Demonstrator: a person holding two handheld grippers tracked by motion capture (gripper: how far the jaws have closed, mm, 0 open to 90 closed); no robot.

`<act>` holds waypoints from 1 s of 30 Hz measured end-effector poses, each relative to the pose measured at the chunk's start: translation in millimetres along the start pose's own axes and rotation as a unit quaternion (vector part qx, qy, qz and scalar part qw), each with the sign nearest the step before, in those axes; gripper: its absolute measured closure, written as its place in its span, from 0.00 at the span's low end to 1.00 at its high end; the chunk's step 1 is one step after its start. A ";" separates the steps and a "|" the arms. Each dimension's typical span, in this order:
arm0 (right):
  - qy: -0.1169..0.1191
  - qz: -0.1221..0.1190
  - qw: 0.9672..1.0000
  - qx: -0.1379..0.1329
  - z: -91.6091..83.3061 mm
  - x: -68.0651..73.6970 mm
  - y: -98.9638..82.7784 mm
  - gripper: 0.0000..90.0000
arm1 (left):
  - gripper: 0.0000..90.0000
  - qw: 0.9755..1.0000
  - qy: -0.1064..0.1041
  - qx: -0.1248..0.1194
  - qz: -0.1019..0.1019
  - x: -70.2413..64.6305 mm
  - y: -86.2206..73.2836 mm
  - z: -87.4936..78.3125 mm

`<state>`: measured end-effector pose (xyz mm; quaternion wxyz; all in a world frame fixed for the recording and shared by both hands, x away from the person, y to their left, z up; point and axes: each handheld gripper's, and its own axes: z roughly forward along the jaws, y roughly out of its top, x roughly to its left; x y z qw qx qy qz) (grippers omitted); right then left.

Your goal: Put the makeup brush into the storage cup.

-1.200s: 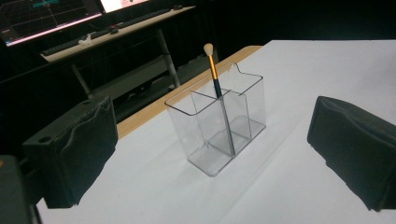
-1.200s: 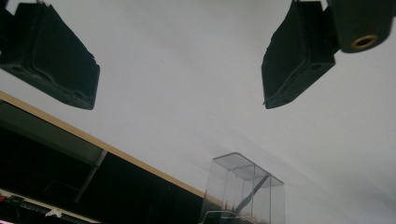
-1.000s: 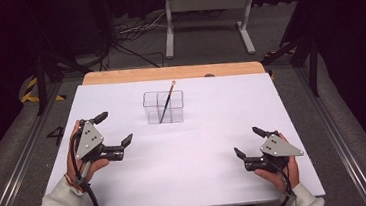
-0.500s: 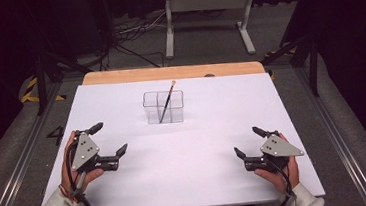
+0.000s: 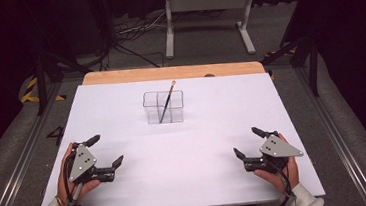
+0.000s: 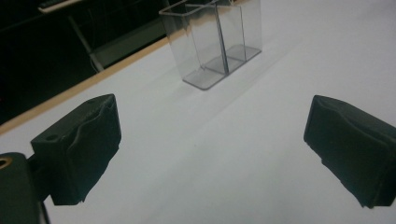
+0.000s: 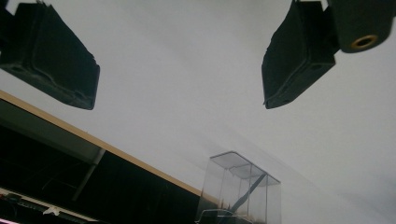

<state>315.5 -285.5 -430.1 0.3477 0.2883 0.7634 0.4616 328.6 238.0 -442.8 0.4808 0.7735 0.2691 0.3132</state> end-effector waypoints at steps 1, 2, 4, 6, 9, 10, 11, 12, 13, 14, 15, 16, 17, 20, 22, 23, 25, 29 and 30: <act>0.000 0.000 1.000 0.001 0.1 0.1 -0.4 0.14 | 0.05 1.000 0.001 0.005 0.003 -1.6 -2.8 -1.0; 0.000 0.000 1.000 0.002 0.1 0.4 -1.1 0.14 | 0.05 1.000 0.001 0.007 0.000 -3.2 -5.7 -2.4; 0.000 -0.002 1.000 0.005 -1.3 0.7 -2.9 0.13 | 0.05 1.000 -0.003 0.017 -0.010 -6.5 -12.2 -4.7; -0.003 -0.004 1.000 0.006 -3.4 0.5 -3.4 0.13 | 0.05 1.000 -0.005 0.015 -0.017 -9.3 -15.4 -7.4; -0.005 -0.001 1.000 0.004 -5.7 -0.3 -3.6 0.13 | 0.05 1.000 -0.006 0.007 -0.018 -10.7 -15.5 -7.9; -0.007 -0.002 1.000 0.004 -6.0 0.0 -3.6 0.13 | 0.05 1.000 -0.005 0.009 -0.016 -10.5 -15.2 -7.5; -0.006 -0.003 1.000 0.004 -6.4 0.2 -3.5 0.13 | 0.05 1.000 -0.005 0.009 -0.018 -10.8 -14.3 -6.7; -0.006 -0.004 1.000 0.003 -6.9 0.7 -3.3 0.13 | 0.05 1.000 -0.008 0.007 -0.018 -11.1 -13.7 -5.9; -0.006 -0.007 1.000 0.002 -7.5 0.9 -3.0 0.13 | 0.05 1.000 -0.008 0.006 -0.017 -12.0 -13.1 -5.0; -0.008 -0.009 1.000 0.001 -8.2 0.9 -2.8 0.13 | 0.05 1.000 -0.007 0.007 -0.013 -13.1 -12.7 -4.5; -0.009 -0.008 1.000 0.000 -9.1 0.6 -2.7 0.13 | 0.05 1.000 -0.008 0.008 -0.009 -13.0 -12.6 -4.5; -0.009 -0.009 1.000 -0.003 -10.1 0.5 -2.2 0.13 | 0.05 1.000 -0.008 0.008 -0.009 -13.0 -12.6 -4.5; -0.011 -0.009 1.000 -0.004 -10.7 0.5 -1.8 0.13 | 0.05 1.000 -0.006 0.010 -0.010 -13.3 -12.7 -5.3; -0.010 -0.008 1.000 -0.007 -10.7 0.8 -0.9 0.13 | 0.05 1.000 -0.002 0.011 -0.011 -11.8 -12.6 -6.3; -0.010 -0.011 1.000 -0.007 -10.4 1.1 -0.8 0.13 | 0.05 1.000 -0.005 0.011 -0.015 -10.9 -13.5 -5.6; -0.010 -0.012 1.000 -0.006 -10.3 1.1 -0.6 0.13 | 0.05 1.000 -0.003 0.015 -0.014 -10.2 -14.0 -4.7; -0.006 -0.011 1.000 -0.009 -10.2 0.5 -0.5 0.13 | 0.05 1.000 -0.002 0.014 -0.016 -8.8 -14.2 -4.0; -0.011 -0.006 1.000 -0.008 -9.1 -1.4 -1.4 0.14 | 0.05 1.000 -0.004 0.014 -0.015 -7.8 -13.8 -0.6; -0.011 -0.005 1.000 -0.008 -9.0 -1.9 -1.7 0.14 | 0.05 1.000 -0.004 0.016 -0.010 -7.7 -13.4 -0.3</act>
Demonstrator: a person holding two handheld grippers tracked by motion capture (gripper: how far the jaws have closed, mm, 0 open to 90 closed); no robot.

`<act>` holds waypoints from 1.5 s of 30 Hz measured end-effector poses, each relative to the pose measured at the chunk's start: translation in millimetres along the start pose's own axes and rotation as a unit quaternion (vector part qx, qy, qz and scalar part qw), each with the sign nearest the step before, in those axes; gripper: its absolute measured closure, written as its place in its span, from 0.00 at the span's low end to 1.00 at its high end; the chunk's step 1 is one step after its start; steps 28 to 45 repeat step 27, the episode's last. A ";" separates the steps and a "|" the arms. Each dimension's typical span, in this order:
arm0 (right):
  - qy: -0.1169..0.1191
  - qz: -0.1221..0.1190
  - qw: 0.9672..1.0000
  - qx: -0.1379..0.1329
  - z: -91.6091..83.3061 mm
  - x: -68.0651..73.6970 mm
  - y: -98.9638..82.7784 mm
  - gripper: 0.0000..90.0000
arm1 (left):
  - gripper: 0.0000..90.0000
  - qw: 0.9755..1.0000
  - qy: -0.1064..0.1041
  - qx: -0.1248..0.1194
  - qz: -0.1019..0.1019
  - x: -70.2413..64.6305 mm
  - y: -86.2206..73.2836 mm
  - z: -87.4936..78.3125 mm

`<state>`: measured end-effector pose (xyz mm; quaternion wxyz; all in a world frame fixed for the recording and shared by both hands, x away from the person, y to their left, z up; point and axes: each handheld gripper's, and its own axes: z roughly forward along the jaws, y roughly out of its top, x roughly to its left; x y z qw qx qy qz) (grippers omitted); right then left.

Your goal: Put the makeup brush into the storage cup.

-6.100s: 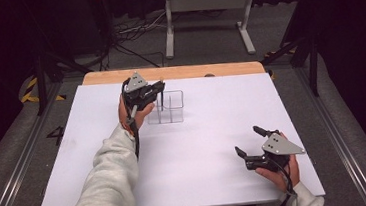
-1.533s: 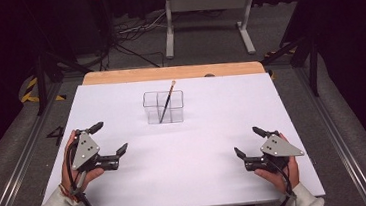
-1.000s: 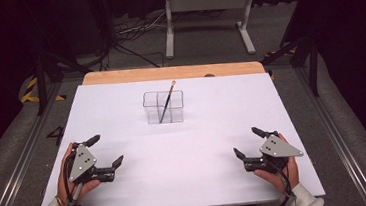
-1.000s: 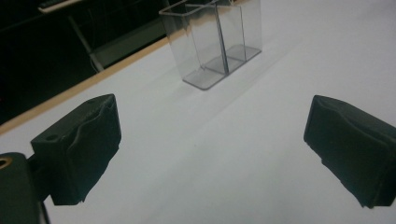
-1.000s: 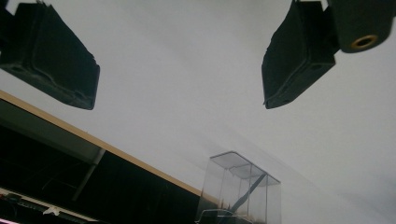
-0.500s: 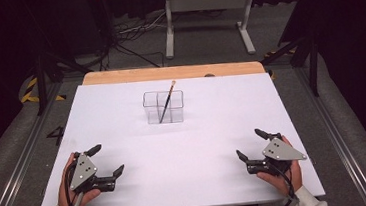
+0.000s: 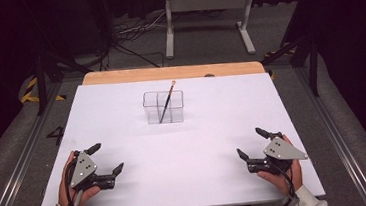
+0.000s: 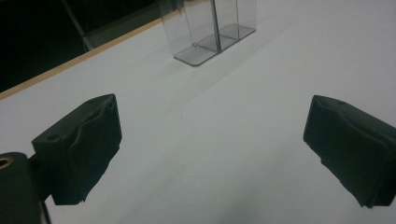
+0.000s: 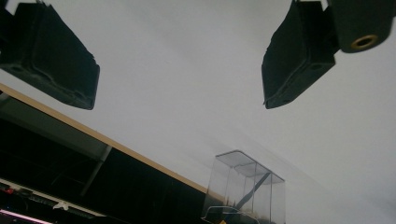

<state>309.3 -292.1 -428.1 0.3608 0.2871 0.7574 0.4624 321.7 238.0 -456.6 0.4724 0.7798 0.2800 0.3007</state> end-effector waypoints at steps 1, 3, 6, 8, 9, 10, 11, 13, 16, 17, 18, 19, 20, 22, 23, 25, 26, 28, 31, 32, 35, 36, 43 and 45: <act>-0.003 0.000 1.000 0.003 0.2 -0.1 -0.2 0.14 | 0.06 1.000 -0.003 0.000 -0.002 0.0 -0.3 0.2; -0.002 0.001 1.000 0.005 0.6 0.7 -0.4 0.14 | 0.06 1.000 -0.003 0.001 -0.003 -0.5 -0.7 0.4; 0.002 0.001 1.000 0.004 1.0 1.7 0.2 0.14 | 0.06 1.000 -0.002 0.000 -0.005 -0.6 -0.5 0.0; 0.004 0.003 1.000 0.005 1.6 2.1 0.2 0.14 | 0.06 1.000 0.000 0.001 -0.005 -0.7 -0.7 0.1; 0.004 0.003 1.000 0.005 1.6 2.1 0.2 0.14 | 0.06 1.000 0.000 0.000 -0.006 -0.2 -0.8 -0.1; 0.003 0.003 1.000 0.006 2.1 1.8 0.0 0.14 | 0.06 1.000 -0.001 0.000 -0.006 0.3 -1.1 -0.1; 0.004 0.002 1.000 0.006 2.5 1.5 -0.1 0.14 | 0.06 1.000 0.002 0.003 -0.003 0.9 -1.4 -0.3; 0.007 0.009 1.000 0.005 3.4 0.6 -0.2 0.14 | 0.06 1.000 0.011 0.001 -0.002 2.2 -1.6 -1.1; 0.006 0.011 1.000 0.009 3.6 0.8 -1.2 0.14 | 0.06 1.000 0.012 -0.005 -0.010 2.8 -1.7 -2.4; 0.005 0.010 1.000 0.010 3.1 0.6 -1.2 0.14 | 0.06 1.000 0.012 -0.004 -0.007 2.6 -1.2 -2.2; 0.005 0.010 1.000 0.010 3.1 0.6 -1.2 0.14 | 0.06 1.000 0.012 -0.004 -0.007 2.6 -1.2 -2.2; 0.005 0.010 1.000 0.008 2.2 0.2 -1.3 0.14 | 0.06 1.000 0.011 -0.005 -0.007 2.2 -1.0 -1.4; 0.003 0.009 1.000 0.008 1.8 -0.2 -1.4 0.14 | 0.06 1.000 0.010 -0.004 -0.005 1.9 -0.9 -1.1; 0.003 0.010 1.000 0.005 1.3 -0.4 -1.3 0.14 | 0.06 1.000 0.010 -0.004 -0.006 1.6 -1.2 -1.0; 0.002 0.010 1.000 0.005 1.4 -0.5 -1.2 0.14 | 0.06 1.000 0.012 -0.006 -0.007 2.2 -1.1 -1.5; 0.002 0.009 1.000 0.005 1.7 -0.6 -1.1 0.14 | 0.06 1.000 0.011 -0.007 -0.010 2.4 -1.1 -1.7; 0.003 0.008 1.000 0.005 1.9 -0.6 -1.1 0.14 | 0.06 1.000 0.011 -0.007 -0.010 2.6 -1.1 -1.6; 0.002 0.007 1.000 0.004 2.0 -0.4 -1.1 0.14 | 0.06 1.000 0.012 -0.007 -0.010 3.1 -1.2 -1.3; 0.002 0.007 1.000 0.004 2.0 -0.4 -1.1 0.14 | 0.06 1.000 0.012 -0.007 -0.010 3.1 -1.2 -1.3; 0.002 0.007 1.000 0.004 2.0 -0.4 -1.1 0.14 | 0.06 1.000 0.012 -0.007 -0.010 3.1 -1.2 -1.3; 0.002 0.007 1.000 0.004 2.0 -0.4 -1.1 0.14 | 0.06 1.000 0.012 -0.007 -0.010 3.1 -1.2 -1.3; 0.002 0.007 1.000 0.004 2.0 -0.4 -1.1 0.14 | 0.06 1.000 0.012 -0.007 -0.010 3.1 -1.2 -1.3; 0.002 0.007 1.000 0.004 2.0 -0.4 -1.1 0.14 | 0.06 1.000 0.012 -0.007 -0.010 3.1 -1.2 -1.3; 0.002 0.007 1.000 0.004 2.0 -0.4 -1.1 0.14 | 0.06 1.000 0.012 -0.007 -0.010 3.1 -1.2 -1.3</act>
